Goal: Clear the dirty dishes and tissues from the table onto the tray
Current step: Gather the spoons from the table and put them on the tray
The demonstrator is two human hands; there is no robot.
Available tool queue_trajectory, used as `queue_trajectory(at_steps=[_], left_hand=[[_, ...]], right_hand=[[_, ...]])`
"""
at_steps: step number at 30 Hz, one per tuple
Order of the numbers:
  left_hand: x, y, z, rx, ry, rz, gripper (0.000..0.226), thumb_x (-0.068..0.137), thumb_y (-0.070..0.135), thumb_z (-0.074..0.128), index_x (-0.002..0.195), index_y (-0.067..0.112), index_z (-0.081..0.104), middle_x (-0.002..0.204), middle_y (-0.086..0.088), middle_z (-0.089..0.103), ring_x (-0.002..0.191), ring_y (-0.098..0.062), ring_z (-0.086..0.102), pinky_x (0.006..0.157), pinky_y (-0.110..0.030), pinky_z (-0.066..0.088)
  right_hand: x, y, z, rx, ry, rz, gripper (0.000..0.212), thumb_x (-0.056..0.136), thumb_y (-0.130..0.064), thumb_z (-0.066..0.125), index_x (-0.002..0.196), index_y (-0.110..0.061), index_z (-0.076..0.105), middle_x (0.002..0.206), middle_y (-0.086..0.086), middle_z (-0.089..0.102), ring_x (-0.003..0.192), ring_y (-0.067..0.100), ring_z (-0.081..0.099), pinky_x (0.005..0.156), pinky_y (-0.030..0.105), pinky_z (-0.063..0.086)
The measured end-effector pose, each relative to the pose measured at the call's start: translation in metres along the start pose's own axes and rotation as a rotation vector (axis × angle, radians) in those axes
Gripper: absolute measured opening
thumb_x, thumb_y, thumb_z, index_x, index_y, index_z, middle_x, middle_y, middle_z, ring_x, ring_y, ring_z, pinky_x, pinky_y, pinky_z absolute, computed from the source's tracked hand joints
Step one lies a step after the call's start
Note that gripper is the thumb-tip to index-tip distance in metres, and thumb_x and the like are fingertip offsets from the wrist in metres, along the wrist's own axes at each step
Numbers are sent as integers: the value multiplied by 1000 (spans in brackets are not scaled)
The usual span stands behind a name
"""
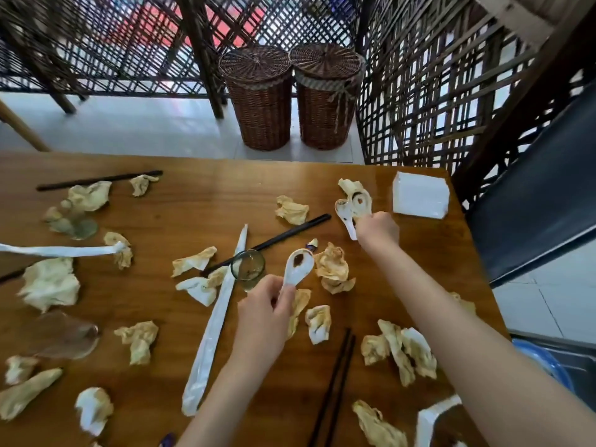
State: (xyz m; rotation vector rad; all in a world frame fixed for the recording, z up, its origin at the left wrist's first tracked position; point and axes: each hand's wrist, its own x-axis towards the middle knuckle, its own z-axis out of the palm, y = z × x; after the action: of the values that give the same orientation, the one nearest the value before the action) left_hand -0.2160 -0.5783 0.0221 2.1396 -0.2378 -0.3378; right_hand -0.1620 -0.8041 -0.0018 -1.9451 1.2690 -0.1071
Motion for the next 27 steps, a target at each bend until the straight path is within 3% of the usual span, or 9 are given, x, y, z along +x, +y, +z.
queue_trajectory(at_steps=[4, 10, 16, 18, 20, 22, 23, 26, 27], left_hand=[[24, -1, 18, 18, -17, -15, 8, 94, 34, 52, 91, 30, 59, 76, 12, 62, 69, 0, 59, 50, -5, 39], [39, -4, 23, -44, -21, -48, 10, 95, 32, 52, 90, 27, 59, 72, 8, 62, 62, 7, 58, 44, -7, 38], [43, -6, 19, 2, -20, -44, 10, 95, 36, 51, 86, 34, 55, 71, 10, 63, 55, 0, 55, 44, -9, 35], [44, -6, 18, 13, -17, -48, 10, 95, 36, 51, 88, 32, 57, 72, 9, 63, 53, -1, 54, 42, -10, 35], [44, -6, 17, 22, -15, -53, 9, 94, 36, 51, 91, 30, 58, 72, 8, 63, 55, -1, 55, 43, -9, 36], [44, -6, 17, 22, -13, -56, 9, 94, 35, 51, 94, 29, 58, 74, 8, 63, 58, -2, 56, 43, -8, 36], [44, -6, 17, 19, -14, -54, 9, 94, 35, 51, 94, 29, 58, 74, 9, 63, 59, -3, 57, 43, -7, 35], [43, -5, 17, 31, -22, -47, 10, 94, 36, 51, 95, 29, 59, 77, 9, 63, 63, -4, 58, 44, -8, 35], [43, -5, 17, 32, -23, -43, 10, 94, 36, 51, 94, 29, 58, 76, 9, 63, 63, -4, 58, 44, -8, 36]], right_hand=[[13, -3, 12, -32, -7, 46, 30, 96, -21, 38, 114, -6, 56, 105, 9, 57, 68, 18, 45, 50, 27, 35], [18, -10, 24, -52, -30, 82, 36, 95, -22, 35, 121, -5, 53, 119, 12, 57, 100, 28, 58, 75, 34, 50], [16, -17, 29, -19, -83, 125, 37, 93, -24, 42, 125, -7, 49, 110, 11, 59, 93, 28, 63, 80, 39, 54], [15, -19, 30, 40, -91, 180, 36, 93, -21, 45, 126, -8, 48, 102, 10, 59, 84, 26, 65, 73, 36, 56], [16, -18, 30, 94, -98, 226, 32, 93, -17, 47, 123, -7, 49, 94, 10, 62, 68, 22, 65, 52, 29, 51], [17, -17, 32, 127, -97, 252, 32, 93, -13, 49, 125, -6, 47, 102, 13, 64, 67, 21, 63, 42, 27, 44], [17, -17, 34, 142, -97, 260, 36, 93, -12, 49, 128, -6, 43, 109, 14, 62, 75, 23, 63, 46, 28, 47], [17, -19, 35, 89, -97, 239, 41, 93, -10, 48, 132, -3, 37, 121, 17, 54, 102, 28, 60, 81, 34, 53], [16, -19, 34, 47, -100, 215, 37, 94, -10, 48, 129, -1, 40, 119, 16, 54, 102, 28, 59, 83, 33, 52]])
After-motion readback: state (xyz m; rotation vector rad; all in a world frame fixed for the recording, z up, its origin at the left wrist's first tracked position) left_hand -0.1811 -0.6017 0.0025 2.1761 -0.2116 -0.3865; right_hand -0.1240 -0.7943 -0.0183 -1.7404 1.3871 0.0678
